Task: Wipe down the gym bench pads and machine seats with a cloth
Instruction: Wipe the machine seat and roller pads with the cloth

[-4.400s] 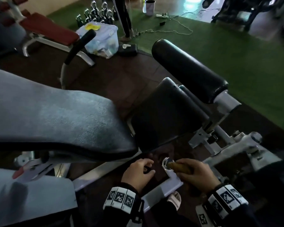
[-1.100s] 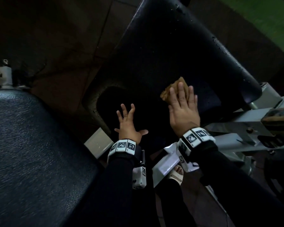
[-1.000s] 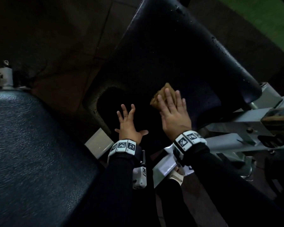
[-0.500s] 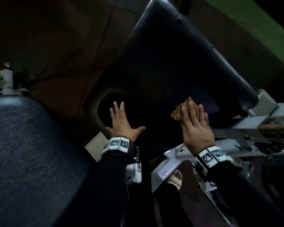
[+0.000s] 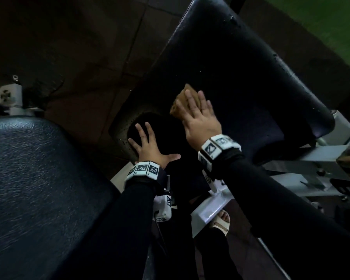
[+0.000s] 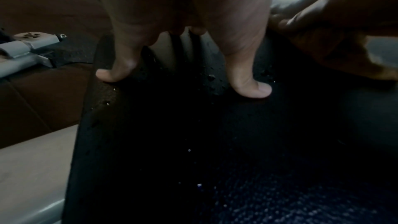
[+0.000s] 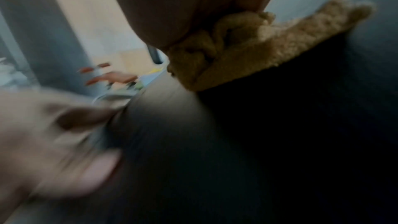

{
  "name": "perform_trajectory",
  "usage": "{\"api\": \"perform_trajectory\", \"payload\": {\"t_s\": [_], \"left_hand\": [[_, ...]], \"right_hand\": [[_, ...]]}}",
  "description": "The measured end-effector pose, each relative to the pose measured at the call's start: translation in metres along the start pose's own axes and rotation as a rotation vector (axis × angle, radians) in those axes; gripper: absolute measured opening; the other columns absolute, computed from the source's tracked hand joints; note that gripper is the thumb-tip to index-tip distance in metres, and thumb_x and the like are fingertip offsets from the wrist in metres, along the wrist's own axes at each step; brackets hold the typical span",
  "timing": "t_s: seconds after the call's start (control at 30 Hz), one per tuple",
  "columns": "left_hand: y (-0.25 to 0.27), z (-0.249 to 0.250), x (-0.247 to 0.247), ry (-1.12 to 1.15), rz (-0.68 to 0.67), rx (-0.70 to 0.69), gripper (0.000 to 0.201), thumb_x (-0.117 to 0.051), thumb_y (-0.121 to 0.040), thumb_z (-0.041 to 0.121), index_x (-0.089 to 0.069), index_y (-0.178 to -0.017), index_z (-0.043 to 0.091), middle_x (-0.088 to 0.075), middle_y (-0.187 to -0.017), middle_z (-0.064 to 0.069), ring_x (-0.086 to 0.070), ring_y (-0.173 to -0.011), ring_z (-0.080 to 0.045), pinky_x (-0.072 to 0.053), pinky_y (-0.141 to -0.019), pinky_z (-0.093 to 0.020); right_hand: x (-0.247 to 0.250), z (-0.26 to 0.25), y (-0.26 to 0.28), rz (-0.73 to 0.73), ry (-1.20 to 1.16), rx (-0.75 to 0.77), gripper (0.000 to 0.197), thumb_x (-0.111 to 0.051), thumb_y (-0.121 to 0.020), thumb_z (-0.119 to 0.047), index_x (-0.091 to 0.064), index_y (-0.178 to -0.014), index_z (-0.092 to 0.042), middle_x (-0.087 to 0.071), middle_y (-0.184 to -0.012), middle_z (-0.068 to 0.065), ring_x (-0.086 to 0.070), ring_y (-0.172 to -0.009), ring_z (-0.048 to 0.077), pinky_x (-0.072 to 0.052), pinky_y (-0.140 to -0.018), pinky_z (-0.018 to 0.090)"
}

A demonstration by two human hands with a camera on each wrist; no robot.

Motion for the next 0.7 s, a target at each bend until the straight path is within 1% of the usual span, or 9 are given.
{"api": "perform_trajectory", "payload": {"t_s": [0.03, 0.1, 0.17, 0.23, 0.3, 0.37, 0.5, 0.6, 0.7], "left_hand": [[0.0, 0.0, -0.001, 0.007, 0.004, -0.002, 0.137, -0.081, -0.061, 0.052, 0.026, -0.144, 0.031, 0.034, -0.152, 0.001, 0.03, -0.136, -0.043, -0.006, -0.109, -0.065], [0.0, 0.0, -0.001, 0.018, 0.006, -0.004, 0.138, -0.082, -0.061, 0.052, 0.027, -0.143, 0.034, 0.035, -0.152, 0.002, 0.031, -0.136, -0.042, -0.006, -0.109, -0.065], [-0.001, -0.001, -0.002, 0.031, -0.001, -0.001, 0.138, -0.083, -0.06, 0.051, 0.03, -0.139, 0.037, 0.036, -0.151, 0.004, 0.031, -0.136, -0.041, -0.006, -0.108, -0.067], [0.0, -0.001, -0.002, 0.041, -0.013, 0.0, 0.138, -0.083, -0.06, 0.051, 0.033, -0.135, 0.041, 0.038, -0.15, 0.007, 0.032, -0.136, -0.041, -0.008, -0.107, -0.068], [0.0, -0.001, -0.002, 0.045, -0.02, 0.004, 0.138, -0.082, -0.06, 0.052, 0.034, -0.133, 0.041, 0.039, -0.149, 0.008, 0.032, -0.136, -0.04, -0.01, -0.107, -0.068], [0.0, 0.0, -0.002, 0.039, -0.023, 0.01, 0.138, -0.082, -0.06, 0.052, 0.033, -0.135, 0.04, 0.039, -0.15, 0.007, 0.031, -0.136, -0.041, -0.012, -0.107, -0.068], [0.001, 0.001, -0.002, 0.028, -0.022, 0.012, 0.139, -0.082, -0.06, 0.052, 0.029, -0.141, 0.036, 0.037, -0.151, 0.005, 0.03, -0.136, -0.043, -0.011, -0.106, -0.069], [0.001, 0.002, -0.002, 0.026, -0.023, 0.013, 0.139, -0.082, -0.06, 0.051, 0.028, -0.142, 0.034, 0.037, -0.151, 0.003, 0.031, -0.135, -0.043, -0.007, -0.107, -0.068], [0.001, 0.003, -0.002, 0.016, -0.008, 0.009, 0.138, -0.082, -0.061, 0.051, 0.027, -0.143, 0.031, 0.035, -0.152, 0.001, 0.031, -0.135, -0.043, -0.005, -0.108, -0.067]], "right_hand": [[-0.005, -0.002, 0.013, -0.001, 0.003, 0.05, 0.058, -0.045, -0.092, -0.027, -0.025, -0.147, -0.028, -0.012, -0.157, 0.002, -0.004, -0.144, 0.032, 0.002, -0.115, 0.039], [-0.013, 0.002, 0.044, 0.03, 0.008, 0.088, 0.06, -0.056, -0.086, -0.02, -0.037, -0.143, -0.024, -0.024, -0.153, 0.004, -0.017, -0.142, 0.034, -0.014, -0.115, 0.042], [-0.014, 0.018, 0.073, 0.062, 0.025, 0.048, 0.06, -0.058, -0.082, -0.018, -0.042, -0.14, -0.022, -0.032, -0.15, 0.005, -0.023, -0.139, 0.034, -0.025, -0.113, 0.045], [-0.008, 0.04, 0.091, 0.075, 0.052, -0.011, 0.061, -0.054, -0.081, -0.018, -0.04, -0.141, -0.02, -0.032, -0.149, 0.007, -0.022, -0.139, 0.035, -0.028, -0.111, 0.047], [0.002, 0.059, 0.093, 0.088, 0.04, -0.084, 0.061, -0.054, -0.083, -0.015, -0.038, -0.141, -0.018, -0.029, -0.15, 0.009, -0.016, -0.139, 0.035, -0.023, -0.111, 0.048], [0.013, 0.07, 0.08, 0.094, 0.007, -0.164, 0.06, -0.056, -0.087, -0.015, -0.035, -0.143, -0.018, -0.023, -0.152, 0.01, -0.011, -0.141, 0.036, -0.016, -0.113, 0.046], [0.028, 0.064, 0.023, 0.091, -0.012, -0.274, 0.056, -0.043, -0.096, -0.025, -0.021, -0.148, -0.026, -0.008, -0.157, 0.003, 0.001, -0.144, 0.035, -0.002, -0.116, 0.042], [0.026, 0.043, -0.017, 0.074, -0.036, -0.25, 0.057, -0.039, -0.096, -0.026, -0.018, -0.148, -0.029, -0.003, -0.158, 0.0, 0.005, -0.144, 0.034, 0.001, -0.116, 0.043], [0.013, 0.016, -0.021, 0.07, -0.019, -0.162, 0.058, -0.041, -0.094, -0.023, -0.02, -0.148, -0.028, -0.005, -0.158, 0.0, 0.003, -0.145, 0.033, 0.004, -0.115, 0.041]]}}
Point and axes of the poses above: each hand's wrist, its own y-axis away from the middle knuckle, its own x-axis out of the back of the hand, z = x × y, the point moved 2 cm from there along -y, towards the middle knuckle
